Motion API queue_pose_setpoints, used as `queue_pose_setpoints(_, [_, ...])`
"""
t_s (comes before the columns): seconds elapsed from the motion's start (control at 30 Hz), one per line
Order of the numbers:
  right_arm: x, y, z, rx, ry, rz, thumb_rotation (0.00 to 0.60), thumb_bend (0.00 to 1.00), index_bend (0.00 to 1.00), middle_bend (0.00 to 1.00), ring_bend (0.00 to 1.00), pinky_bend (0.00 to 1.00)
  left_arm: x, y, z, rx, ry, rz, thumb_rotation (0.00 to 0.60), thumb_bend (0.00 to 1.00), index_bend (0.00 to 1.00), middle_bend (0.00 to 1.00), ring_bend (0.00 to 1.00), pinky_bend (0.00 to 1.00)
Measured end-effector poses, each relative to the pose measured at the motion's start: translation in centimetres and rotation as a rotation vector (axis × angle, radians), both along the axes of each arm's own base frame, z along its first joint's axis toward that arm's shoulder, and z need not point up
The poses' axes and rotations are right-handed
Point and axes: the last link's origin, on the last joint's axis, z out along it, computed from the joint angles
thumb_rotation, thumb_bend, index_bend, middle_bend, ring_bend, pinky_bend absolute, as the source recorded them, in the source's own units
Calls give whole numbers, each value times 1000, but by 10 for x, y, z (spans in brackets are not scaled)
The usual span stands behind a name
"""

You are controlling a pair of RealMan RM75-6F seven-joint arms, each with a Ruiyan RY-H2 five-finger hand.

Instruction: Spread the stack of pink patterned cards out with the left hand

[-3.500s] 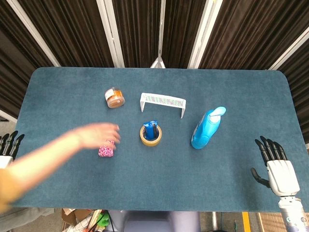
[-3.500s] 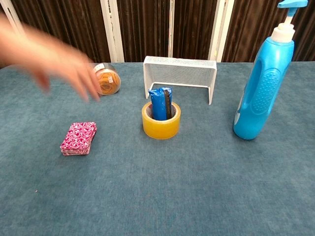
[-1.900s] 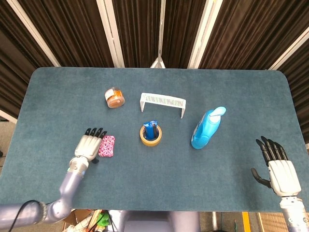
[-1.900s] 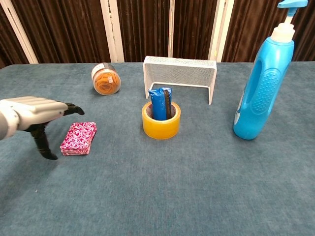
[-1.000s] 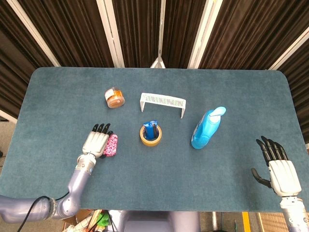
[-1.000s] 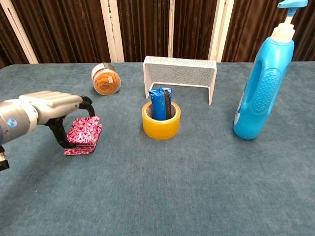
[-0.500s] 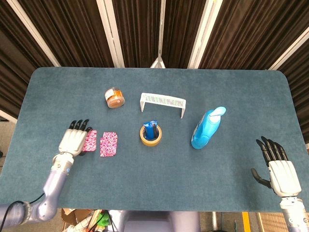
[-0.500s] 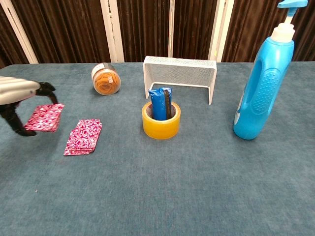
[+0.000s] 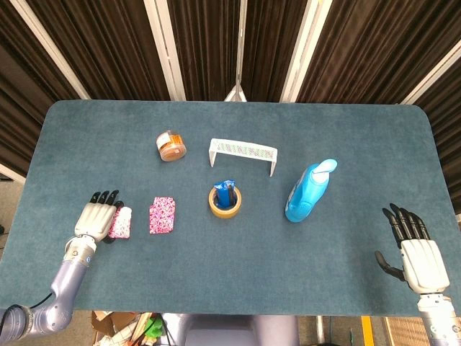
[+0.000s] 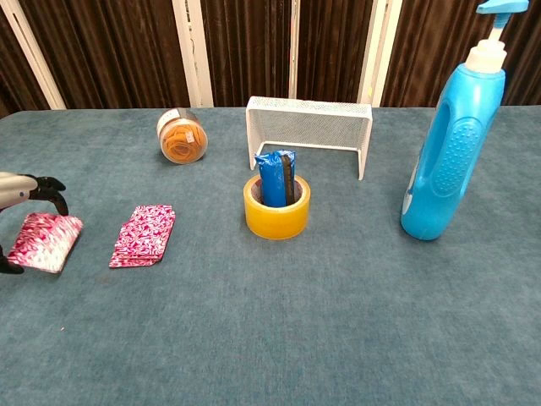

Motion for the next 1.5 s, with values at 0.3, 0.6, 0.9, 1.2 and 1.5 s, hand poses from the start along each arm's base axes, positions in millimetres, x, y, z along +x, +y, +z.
queue_pose_setpoints(0.3, [1, 0, 0, -2, -2, 4, 600, 363, 0, 0, 0, 87, 7, 0, 7, -28, 37, 42, 600, 167, 0, 0, 0, 0])
queue_pose_setpoints(0.6, [1, 0, 0, 1, -3, 5, 600, 364, 0, 0, 0, 87, 41, 15, -1, -6, -50, 25, 600, 167, 1, 0, 0, 0])
queue_pose_setpoints(0.9, [1, 1, 0, 6, -12, 4, 600, 363, 0, 0, 0, 87, 73, 28, -31, -34, -22, 0, 600, 167, 4, 0, 0, 0])
queue_pose_setpoints(1.2, [1, 1, 1, 10, -22, 4, 600, 363, 0, 0, 0, 87, 95, 35, -58, -59, -12, -1, 600, 167, 18, 0, 0, 0])
queue_pose_setpoints(1.5, [1, 1, 1, 13, -27, 1, 600, 363, 0, 0, 0, 87, 103, 38, -75, -71, -19, 6, 600, 257, 173, 0, 0, 0])
